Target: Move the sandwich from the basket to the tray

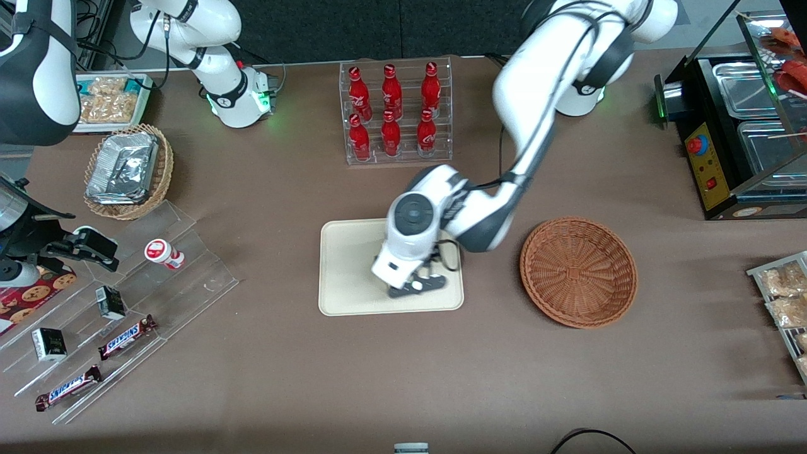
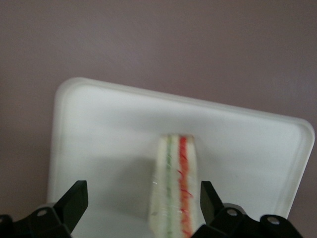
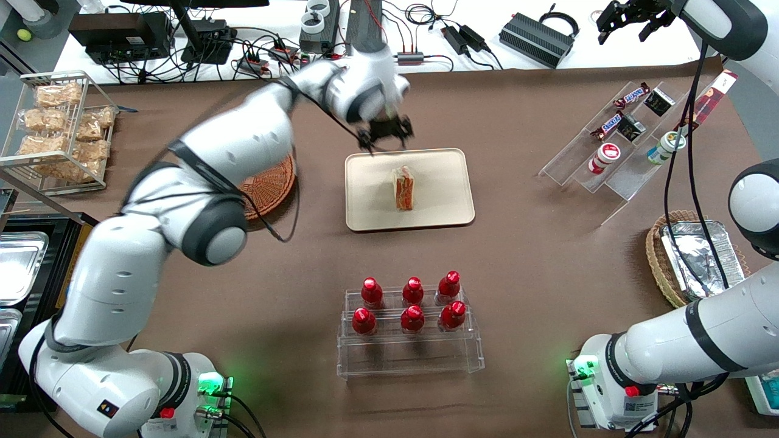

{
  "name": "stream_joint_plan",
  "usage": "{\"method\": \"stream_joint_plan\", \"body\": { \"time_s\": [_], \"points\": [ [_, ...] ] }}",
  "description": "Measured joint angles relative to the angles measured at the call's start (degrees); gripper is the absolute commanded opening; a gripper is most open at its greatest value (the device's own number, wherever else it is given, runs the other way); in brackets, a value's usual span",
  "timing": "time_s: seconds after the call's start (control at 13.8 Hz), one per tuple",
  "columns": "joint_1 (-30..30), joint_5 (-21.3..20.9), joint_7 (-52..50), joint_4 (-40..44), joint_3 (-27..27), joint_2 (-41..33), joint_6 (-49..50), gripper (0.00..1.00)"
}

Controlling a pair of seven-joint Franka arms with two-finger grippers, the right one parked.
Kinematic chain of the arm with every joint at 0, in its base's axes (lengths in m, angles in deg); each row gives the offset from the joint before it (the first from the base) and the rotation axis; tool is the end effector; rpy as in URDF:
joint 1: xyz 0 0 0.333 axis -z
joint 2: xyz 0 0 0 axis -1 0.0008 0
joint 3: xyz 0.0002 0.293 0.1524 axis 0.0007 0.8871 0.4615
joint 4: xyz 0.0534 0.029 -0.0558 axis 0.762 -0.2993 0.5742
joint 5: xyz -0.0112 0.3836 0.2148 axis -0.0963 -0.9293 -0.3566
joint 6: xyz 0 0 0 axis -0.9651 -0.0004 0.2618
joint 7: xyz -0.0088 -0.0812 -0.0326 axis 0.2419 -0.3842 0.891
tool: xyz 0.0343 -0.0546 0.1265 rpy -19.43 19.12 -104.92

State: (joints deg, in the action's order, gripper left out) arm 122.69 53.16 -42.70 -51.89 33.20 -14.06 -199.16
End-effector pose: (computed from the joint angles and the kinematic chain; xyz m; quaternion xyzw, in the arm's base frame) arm 0.6564 -0.5056 0.2920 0.9922 0.1177 -0.0174 0.0362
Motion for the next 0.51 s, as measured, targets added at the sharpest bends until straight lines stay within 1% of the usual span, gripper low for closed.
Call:
{"method": "stream_joint_plan", "body": {
  "time_s": [0.07, 0.22, 0.51],
  "points": [
    [-2.6, 0.3, 2.6, -1.2, -0.1, -2.9, 2.1, 0.99],
    [-7.6, 1.8, 8.2, -7.4, -0.1, -9.6, 3.2, 0.99],
    [-18.0, 3.0, 21.6, -26.2, 0.0, -22.9, 1.0, 0.99]
  ]
}}
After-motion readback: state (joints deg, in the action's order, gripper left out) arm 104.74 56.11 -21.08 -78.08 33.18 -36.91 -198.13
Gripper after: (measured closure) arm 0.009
